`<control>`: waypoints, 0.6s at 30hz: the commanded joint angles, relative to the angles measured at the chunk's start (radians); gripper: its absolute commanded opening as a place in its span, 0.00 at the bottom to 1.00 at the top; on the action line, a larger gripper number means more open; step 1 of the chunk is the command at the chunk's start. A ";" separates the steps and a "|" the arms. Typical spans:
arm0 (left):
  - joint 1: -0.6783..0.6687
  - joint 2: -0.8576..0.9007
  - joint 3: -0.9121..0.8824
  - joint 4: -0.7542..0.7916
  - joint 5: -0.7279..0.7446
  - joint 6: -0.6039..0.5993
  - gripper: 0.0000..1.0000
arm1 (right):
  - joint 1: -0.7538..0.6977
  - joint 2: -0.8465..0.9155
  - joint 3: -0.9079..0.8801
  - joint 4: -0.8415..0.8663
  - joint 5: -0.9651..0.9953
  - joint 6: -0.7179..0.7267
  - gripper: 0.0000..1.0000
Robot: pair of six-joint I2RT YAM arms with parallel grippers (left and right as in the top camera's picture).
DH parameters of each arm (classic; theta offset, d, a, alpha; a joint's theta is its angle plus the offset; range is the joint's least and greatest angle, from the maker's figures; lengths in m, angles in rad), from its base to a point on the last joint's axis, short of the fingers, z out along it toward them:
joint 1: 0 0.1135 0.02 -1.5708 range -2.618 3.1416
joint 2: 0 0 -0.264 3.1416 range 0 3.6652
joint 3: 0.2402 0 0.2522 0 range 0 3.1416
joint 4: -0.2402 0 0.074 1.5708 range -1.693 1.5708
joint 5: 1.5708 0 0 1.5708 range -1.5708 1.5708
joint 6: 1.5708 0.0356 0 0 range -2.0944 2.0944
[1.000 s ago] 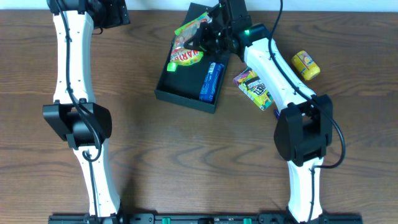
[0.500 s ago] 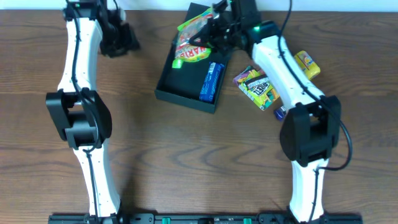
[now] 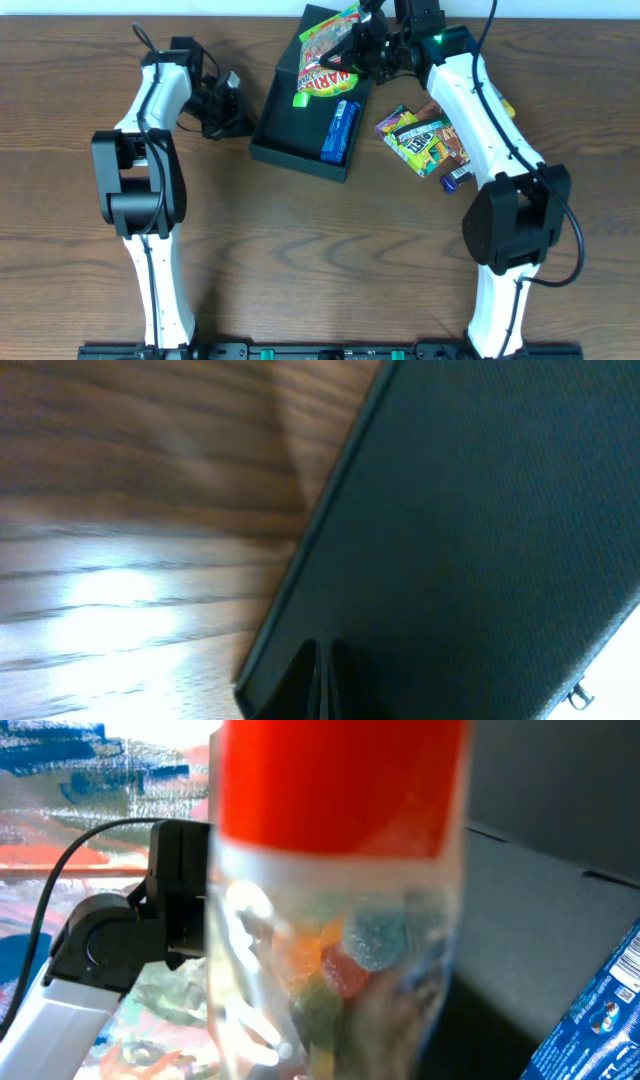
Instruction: Pack container
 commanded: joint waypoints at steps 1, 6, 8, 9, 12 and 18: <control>-0.018 0.006 -0.001 -0.030 0.043 0.002 0.06 | -0.011 -0.036 0.003 0.002 -0.034 -0.038 0.01; -0.033 0.006 -0.001 -0.095 0.043 0.019 0.06 | -0.016 -0.036 0.003 0.002 -0.029 -0.045 0.01; -0.034 0.006 -0.001 -0.116 0.043 0.019 0.06 | -0.021 -0.036 0.003 0.002 -0.025 -0.053 0.01; -0.034 0.006 -0.001 -0.127 0.043 0.019 0.06 | -0.023 -0.036 0.003 0.002 -0.023 -0.053 0.01; -0.035 0.006 -0.001 -0.163 0.043 0.019 0.06 | -0.035 -0.036 0.003 0.002 -0.021 -0.052 0.01; -0.055 0.006 -0.001 -0.191 0.097 0.019 0.06 | -0.065 -0.036 0.003 0.002 -0.007 -0.052 0.02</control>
